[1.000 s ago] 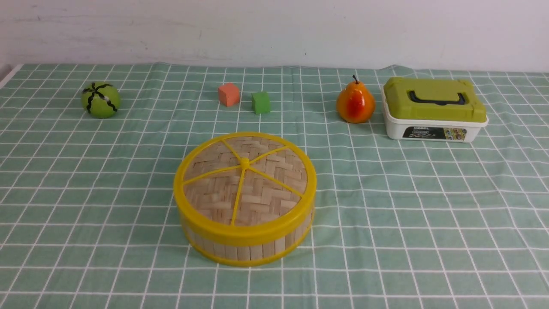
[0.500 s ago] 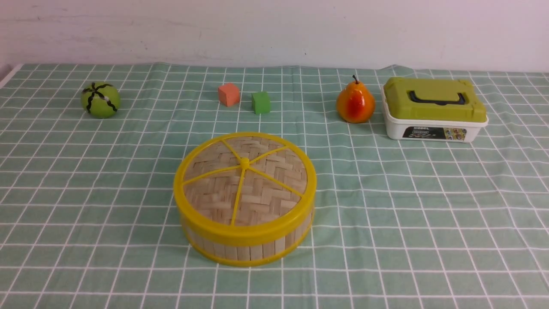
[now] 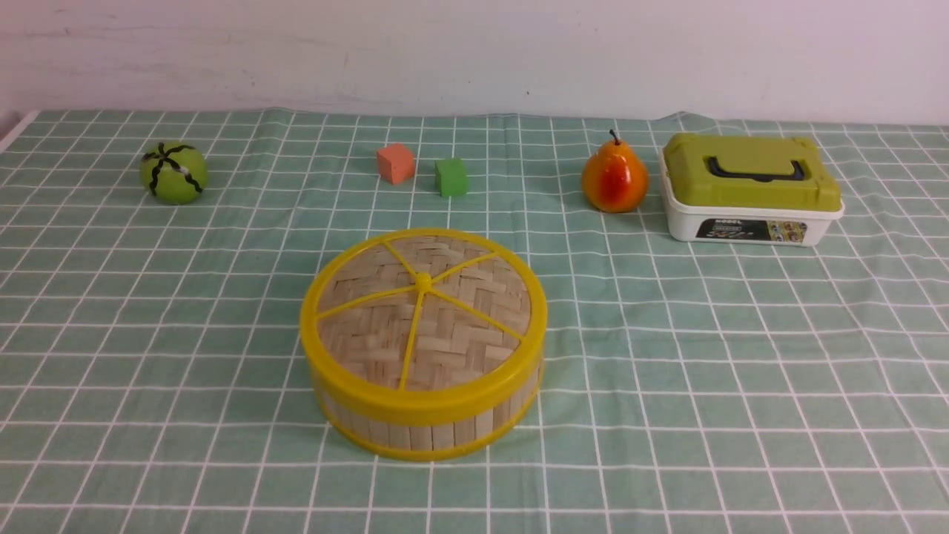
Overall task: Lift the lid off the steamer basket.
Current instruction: Use the left arm to lift the lid of the steamer
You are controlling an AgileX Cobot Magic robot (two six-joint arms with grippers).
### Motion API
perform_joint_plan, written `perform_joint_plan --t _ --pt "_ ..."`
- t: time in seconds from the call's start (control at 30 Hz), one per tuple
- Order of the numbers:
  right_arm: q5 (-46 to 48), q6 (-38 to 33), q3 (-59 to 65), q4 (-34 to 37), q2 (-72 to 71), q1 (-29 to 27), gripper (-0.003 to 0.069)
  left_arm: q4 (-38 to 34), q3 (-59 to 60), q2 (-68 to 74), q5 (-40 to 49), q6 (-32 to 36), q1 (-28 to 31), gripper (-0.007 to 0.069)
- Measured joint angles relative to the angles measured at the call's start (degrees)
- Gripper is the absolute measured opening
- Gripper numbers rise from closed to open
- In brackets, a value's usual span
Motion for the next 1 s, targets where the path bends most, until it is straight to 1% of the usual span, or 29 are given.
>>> perform_joint_plan --t 0.03,0.07,0.13,0.2,0.23,0.27,0.33,0.43,0.47,0.53,0.57,0.67,0.73,0.8,0.83,0.87,0.9,0.93,0.97,1.0 --pt "0.0 0.0 0.0 0.0 0.0 0.0 0.0241 -5.74 0.0 0.0 0.0 -3.67 0.0 0.0238" --pt "0.0 0.0 0.0 0.0 0.0 0.0 0.0241 -13.23 0.0 0.0 0.13 -9.59 0.0 0.0238" --pt "0.0 0.0 0.0 0.0 0.0 0.0 0.0241 -25.1 0.0 0.0 0.18 -18.92 0.0 0.0238" --pt "0.0 0.0 0.0 0.0 0.0 0.0 0.0241 -33.59 0.0 0.0 0.02 -25.57 0.0 0.0238" --pt "0.0 0.0 0.0 0.0 0.0 0.0 0.0241 -34.99 0.0 0.0 -0.06 -26.03 0.0 0.0238" --pt "0.0 0.0 0.0 0.0 0.0 0.0 0.0241 -38.81 0.0 0.0 -0.87 -28.26 0.0 0.0238" --pt "0.0 0.0 0.0 0.0 0.0 0.0 0.0241 -40.55 0.0 0.0 -2.37 -29.1 0.0 0.0238" --pt "0.0 0.0 0.0 0.0 0.0 0.0 0.0241 -40.95 0.0 0.0 -3.82 -29.42 0.0 0.0238" --pt "0.0 0.0 0.0 0.0 0.0 0.0 0.0241 -41.0 0.0 0.0 -5.57 -29.42 0.0 0.0238" --pt "0.0 0.0 0.0 0.0 0.0 0.0 0.0241 -41.14 0.04 0.0 -9.24 -28.93 0.0 0.0236" --pt "0.0 0.0 0.0 0.0 0.0 0.0 0.0241 -41.47 0.04 0.0 -12.97 -28.28 0.0 0.0223" --pt "0.0 0.0 0.0 0.0 0.0 0.0 0.0241 -41.85 -0.86 0.0 -21.42 -25.06 0.0 0.0148" --pt "0.0 0.0 0.0 0.0 0.0 0.0 0.0241 -41.53 -3.06 0.05 -23.53 -20.38 0.0 0.0092" --pt "0.0 0.0 0.0 0.0 0.0 0.0 0.0241 -40.93 -6.27 0.12 -23.79 -14.33 0.0 0.0034" --pt "0.0 0.0 0.0 0.0 0.0 0.0 0.0241 -40.74 -6.96 0.34 -23.39 -13.0 0.0 0.0025" --pt "0.0 0.0 0.0 0.0 0.0 0.0 0.0241 -40.02 -10.62 2.69 -20.8 -6.69 0.0 -0.0013" --pt "0.0 0.0 0.0 0.0 0.0 0.0 0.0241 -39.9 -11.72 4.01 -19.42 -3.84 0.0 -0.0013" --pt "0.0 0.0 0.0 0.0 0.0 0.0 0.0241 -39.82 -12.47 5.03 -18.36 -3.14 0.0 -0.0013" --pt "0.0 0.0 0.0 0.0 0.0 0.0 0.0241 -39.43 -15.35 10.11 -13.0 1.95 0.0 -0.0013" --pt "0.0 0.0 0.0 0.0 0.0 0.0 0.0241 -39.38 -15.72 10.85 -12.21 2.53 0.0 -0.0013"
